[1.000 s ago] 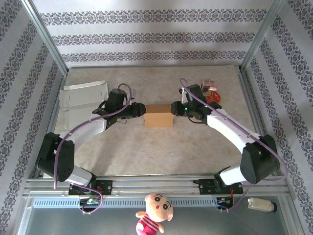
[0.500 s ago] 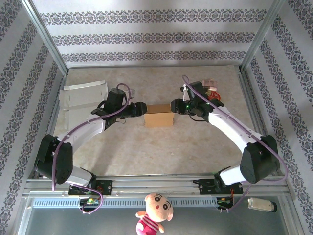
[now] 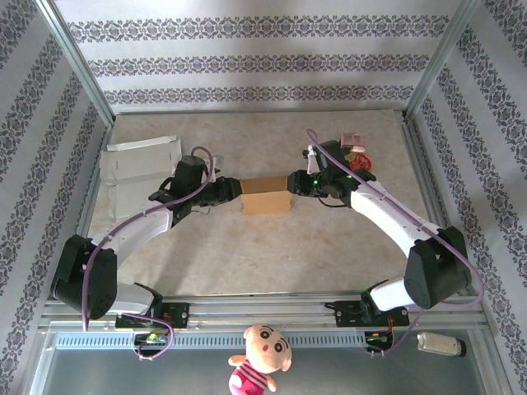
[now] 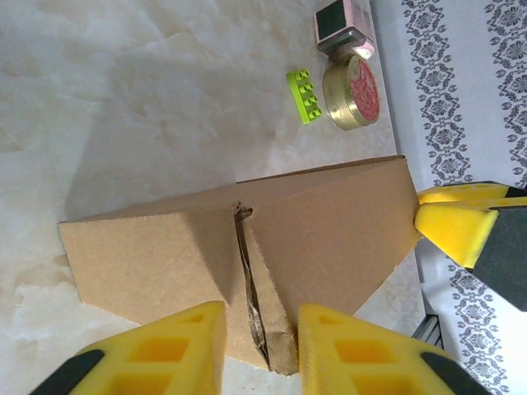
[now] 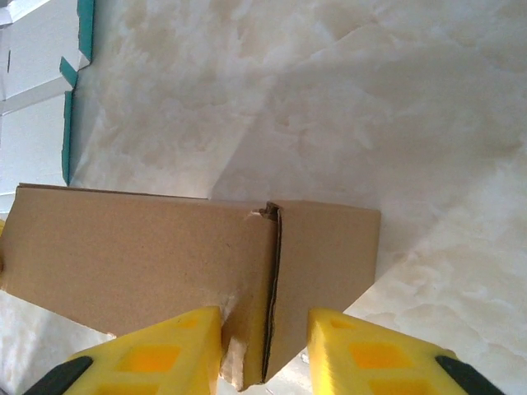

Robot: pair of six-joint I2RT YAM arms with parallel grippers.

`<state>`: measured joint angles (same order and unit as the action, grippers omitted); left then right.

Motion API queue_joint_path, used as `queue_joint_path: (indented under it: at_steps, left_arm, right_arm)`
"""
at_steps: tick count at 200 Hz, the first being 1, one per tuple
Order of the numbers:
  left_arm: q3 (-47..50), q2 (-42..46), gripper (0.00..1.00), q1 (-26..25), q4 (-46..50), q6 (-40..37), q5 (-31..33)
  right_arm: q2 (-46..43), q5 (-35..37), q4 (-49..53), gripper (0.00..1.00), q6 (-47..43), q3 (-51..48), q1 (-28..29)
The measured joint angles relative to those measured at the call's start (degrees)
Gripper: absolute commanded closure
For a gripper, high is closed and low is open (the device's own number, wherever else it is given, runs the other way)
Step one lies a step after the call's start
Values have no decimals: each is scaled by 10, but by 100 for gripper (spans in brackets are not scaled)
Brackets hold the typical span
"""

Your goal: Fold the paper box

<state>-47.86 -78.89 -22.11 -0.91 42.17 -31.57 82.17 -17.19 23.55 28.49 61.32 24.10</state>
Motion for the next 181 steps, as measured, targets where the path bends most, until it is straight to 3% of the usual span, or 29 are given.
queue_joint_path:
  at_steps: [61,99,110,134,152,181]
  left_arm:
    - [55,-30,81,7,-157,44,-34]
    - [71,18,80,-7,-110,43,-33]
    - [85,56,71,-24,-67,42,-18]
    - [120,162,40,-70,31,46,23]
    - [142,231,23,-84,55,61,58]
    - [180,236,12,-86,35,89,95]
  right_arm:
    - [0,5,-37,74,-6,-18,-1]
    - [-60,3,-28,74,-5,-66,17]
    - [-100,4,-14,68,-2,-98,36]
    - [-208,18,55,52,20,-176,78]
    - [-284,36,73,40,42,-216,83]
    - [-313,60,38,27,80,-256,83]
